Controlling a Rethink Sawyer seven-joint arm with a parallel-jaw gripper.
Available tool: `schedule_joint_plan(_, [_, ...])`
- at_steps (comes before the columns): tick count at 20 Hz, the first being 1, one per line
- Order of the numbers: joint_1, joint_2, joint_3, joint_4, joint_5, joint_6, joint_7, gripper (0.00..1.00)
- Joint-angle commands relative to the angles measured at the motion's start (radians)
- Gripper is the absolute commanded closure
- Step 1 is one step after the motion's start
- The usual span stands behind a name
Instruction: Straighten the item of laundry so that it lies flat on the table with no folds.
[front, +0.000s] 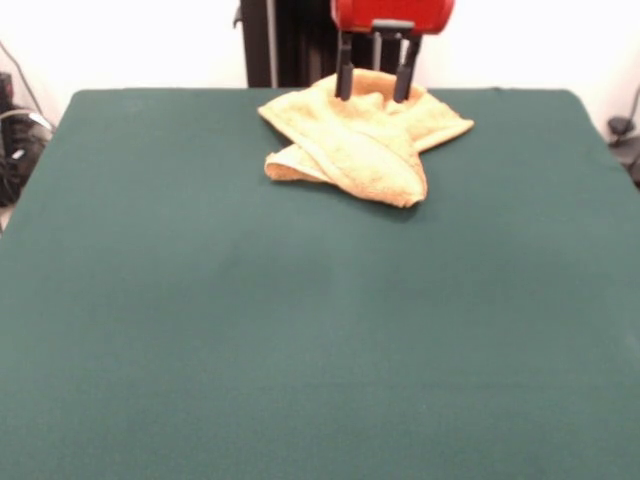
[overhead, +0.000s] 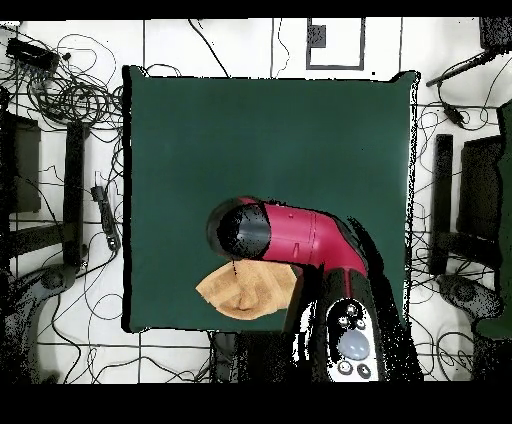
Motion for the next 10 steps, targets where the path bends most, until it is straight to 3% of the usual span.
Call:
schedule_joint_plan(1, [0.037, 0.075, 0.099, -0.089, 0.058, 0.135, 0.154, 0.00])
schedule_joint_plan(10, [0.038, 0.093, 0.103, -0.106, 0.037, 0.116, 0.126, 0.00])
